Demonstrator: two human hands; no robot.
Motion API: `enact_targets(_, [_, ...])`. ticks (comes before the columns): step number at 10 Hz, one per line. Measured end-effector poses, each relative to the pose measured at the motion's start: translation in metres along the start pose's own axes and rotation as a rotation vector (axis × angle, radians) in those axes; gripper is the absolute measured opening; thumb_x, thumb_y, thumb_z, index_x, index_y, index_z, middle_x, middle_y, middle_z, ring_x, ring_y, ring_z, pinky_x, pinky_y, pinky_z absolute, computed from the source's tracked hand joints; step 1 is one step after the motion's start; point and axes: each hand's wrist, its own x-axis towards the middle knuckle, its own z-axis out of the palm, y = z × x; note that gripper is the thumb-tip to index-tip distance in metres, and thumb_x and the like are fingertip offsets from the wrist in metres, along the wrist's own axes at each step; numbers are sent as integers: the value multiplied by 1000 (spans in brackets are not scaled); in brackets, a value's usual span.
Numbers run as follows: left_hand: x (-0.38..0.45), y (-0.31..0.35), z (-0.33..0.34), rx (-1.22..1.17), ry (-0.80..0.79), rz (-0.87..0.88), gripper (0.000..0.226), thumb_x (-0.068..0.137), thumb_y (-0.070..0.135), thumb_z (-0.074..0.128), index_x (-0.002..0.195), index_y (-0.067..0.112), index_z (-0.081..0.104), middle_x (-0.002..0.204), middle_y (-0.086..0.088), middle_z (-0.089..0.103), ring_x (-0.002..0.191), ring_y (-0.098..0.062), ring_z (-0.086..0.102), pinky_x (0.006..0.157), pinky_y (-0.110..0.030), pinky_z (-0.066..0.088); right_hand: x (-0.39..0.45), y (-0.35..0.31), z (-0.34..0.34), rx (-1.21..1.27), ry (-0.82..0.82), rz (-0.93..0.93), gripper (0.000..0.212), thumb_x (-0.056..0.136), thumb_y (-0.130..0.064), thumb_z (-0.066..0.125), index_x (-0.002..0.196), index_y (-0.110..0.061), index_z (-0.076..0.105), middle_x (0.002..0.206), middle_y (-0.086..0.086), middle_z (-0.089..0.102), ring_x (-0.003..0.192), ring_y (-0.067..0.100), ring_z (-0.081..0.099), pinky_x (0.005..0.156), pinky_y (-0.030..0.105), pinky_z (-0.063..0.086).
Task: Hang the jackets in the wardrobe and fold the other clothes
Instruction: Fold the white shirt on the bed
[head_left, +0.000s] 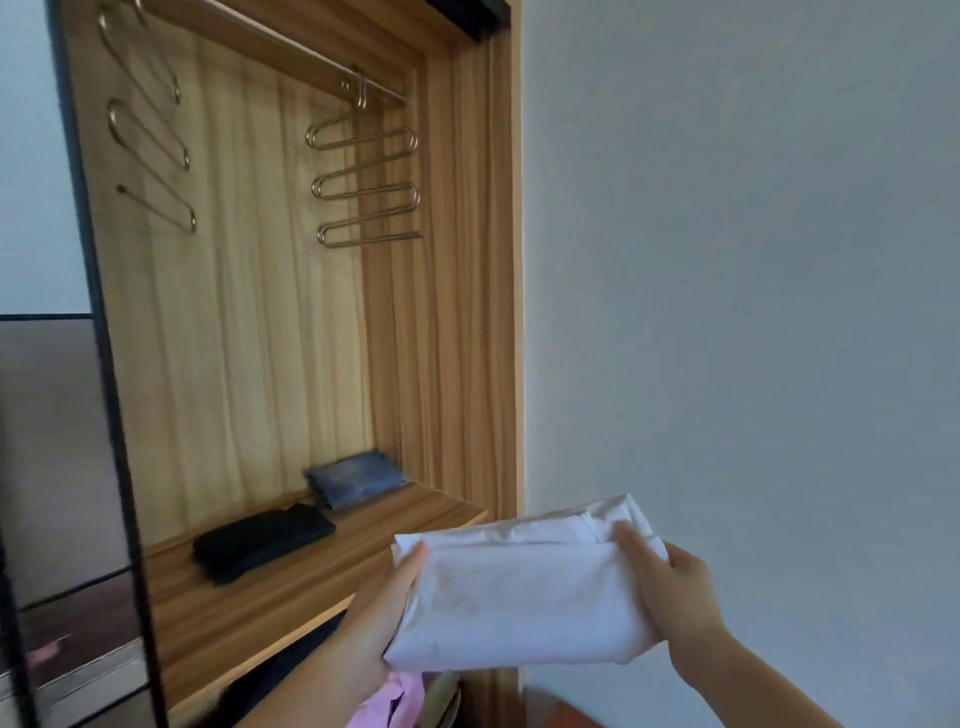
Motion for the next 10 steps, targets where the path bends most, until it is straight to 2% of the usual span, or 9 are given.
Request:
enact_targets(1, [18, 9, -28, -49, 103, 4, 42, 91, 48, 61, 113, 12, 67, 105, -14, 73, 98, -32, 69, 95, -48, 52, 34, 8, 47, 11, -95, 20, 46, 86, -47, 65, 72, -4, 71, 67, 8, 71, 69, 27, 67, 62, 33, 49])
enact_targets(3, [66, 17, -82, -154, 272, -14, 39, 94, 41, 59, 114, 8, 67, 103, -15, 73, 97, -32, 70, 89, -40, 53, 90, 34, 150, -56, -267, 33, 41, 87, -49, 62, 74, -11, 71, 68, 4, 71, 68, 19, 66, 53, 26, 42])
enact_targets(4, [104, 9, -114, -263, 279, -118, 40, 96, 41, 55, 114, 7, 67, 102, -19, 73, 98, -35, 69, 82, -38, 53, 117, 57, 202, -149, -353, 46, 42, 85, -51, 62, 81, -11, 71, 76, 6, 70, 72, 21, 66, 56, 27, 43])
enact_targets(5, [146, -4, -147, -291, 270, -193, 41, 94, 44, 57, 108, 8, 71, 100, -21, 73, 95, -38, 69, 89, -46, 54, 144, 81, 248, -252, -423, 53, 36, 87, -50, 61, 84, -15, 68, 81, 1, 68, 74, 16, 63, 61, 29, 43])
enact_targets(6, [187, -20, -172, -234, 317, -279, 47, 92, 46, 58, 115, 5, 67, 93, -15, 70, 78, -31, 70, 68, -36, 59, 168, 103, 286, -333, -453, 52, 30, 88, -46, 61, 71, -20, 63, 73, -7, 62, 69, 10, 56, 57, 27, 37])
enact_targets(7, [223, -32, -188, -185, 467, -251, 55, 93, 52, 55, 128, 10, 56, 109, -12, 66, 94, -29, 68, 78, -39, 59, 189, 119, 325, -369, -443, 77, 43, 89, -46, 62, 58, -17, 60, 60, -4, 56, 65, 17, 55, 59, 30, 36])
enact_targets(8, [251, -22, -205, -103, 568, -253, 59, 95, 58, 43, 139, 18, 47, 133, -10, 56, 115, -28, 59, 91, -38, 52, 201, 128, 371, -372, -396, 130, 50, 87, -52, 61, 55, -15, 59, 66, 10, 59, 77, 28, 56, 75, 33, 39])
enact_targets(9, [279, -17, -223, -69, 665, -224, 65, 96, 62, 34, 151, 26, 28, 152, -8, 36, 131, -30, 42, 103, -39, 37, 218, 139, 421, -385, -418, 116, 56, 87, -59, 55, 65, -9, 67, 84, 21, 69, 84, 33, 61, 79, 35, 42])
enact_targets(10, [310, -11, -251, -48, 738, -207, 62, 95, 60, 39, 146, 24, 37, 148, -10, 41, 127, -32, 46, 104, -41, 40, 237, 146, 479, -386, -493, 136, 63, 90, -62, 47, 103, -4, 69, 100, 16, 68, 91, 33, 61, 88, 40, 42])
